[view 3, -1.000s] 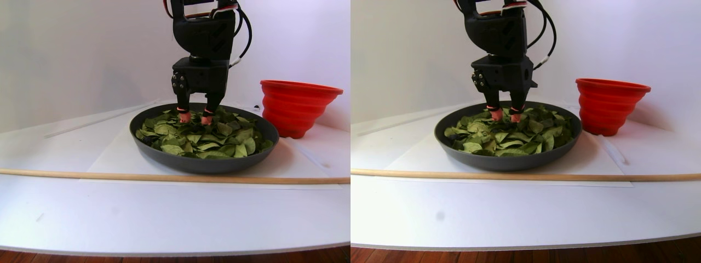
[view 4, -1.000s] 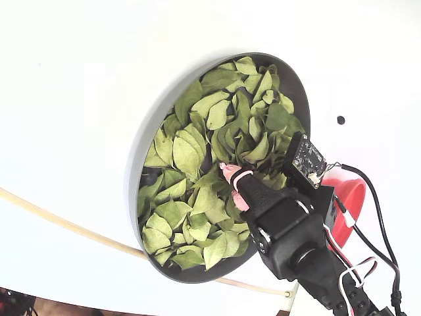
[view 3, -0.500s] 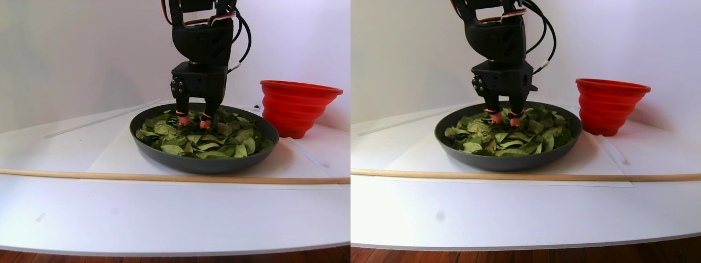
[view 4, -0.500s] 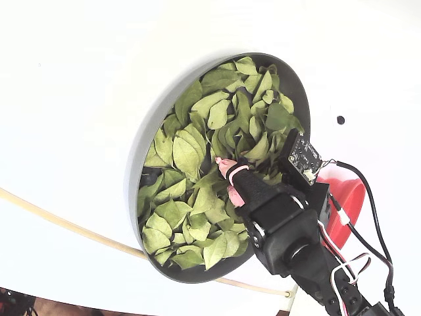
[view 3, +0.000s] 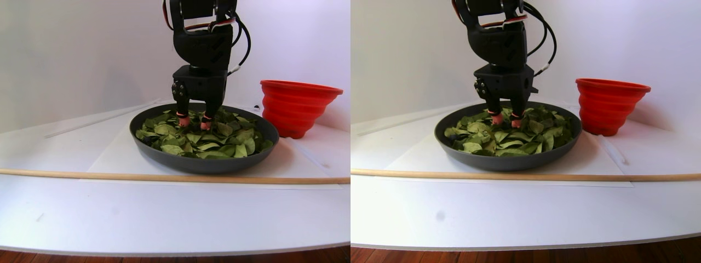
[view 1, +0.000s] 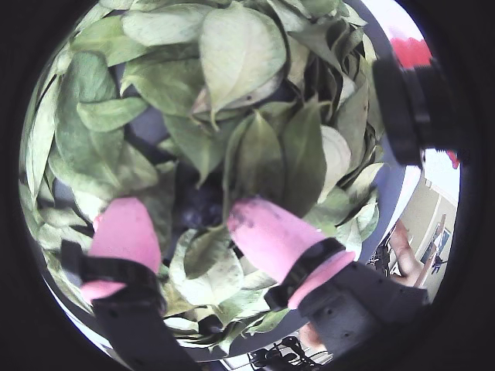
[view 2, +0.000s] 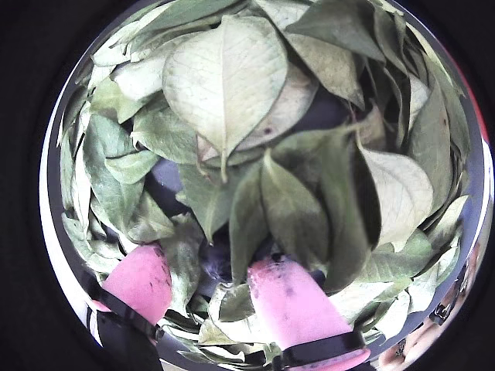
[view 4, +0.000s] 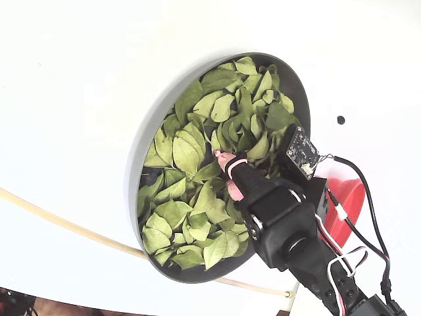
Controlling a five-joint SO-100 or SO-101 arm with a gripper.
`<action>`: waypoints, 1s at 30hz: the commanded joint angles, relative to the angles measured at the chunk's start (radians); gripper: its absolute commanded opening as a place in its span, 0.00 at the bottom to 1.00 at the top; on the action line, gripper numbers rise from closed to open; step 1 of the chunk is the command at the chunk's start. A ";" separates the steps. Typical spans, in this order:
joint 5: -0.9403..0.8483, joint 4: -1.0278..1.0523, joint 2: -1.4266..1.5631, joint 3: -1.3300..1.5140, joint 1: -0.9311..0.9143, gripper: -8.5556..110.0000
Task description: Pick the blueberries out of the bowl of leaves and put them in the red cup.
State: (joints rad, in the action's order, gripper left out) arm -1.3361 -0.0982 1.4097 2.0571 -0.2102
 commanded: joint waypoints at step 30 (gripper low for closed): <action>-0.025 -0.049 -0.034 -0.021 -0.038 0.23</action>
State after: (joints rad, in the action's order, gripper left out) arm -1.3530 -0.1304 1.3591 2.0233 -0.2332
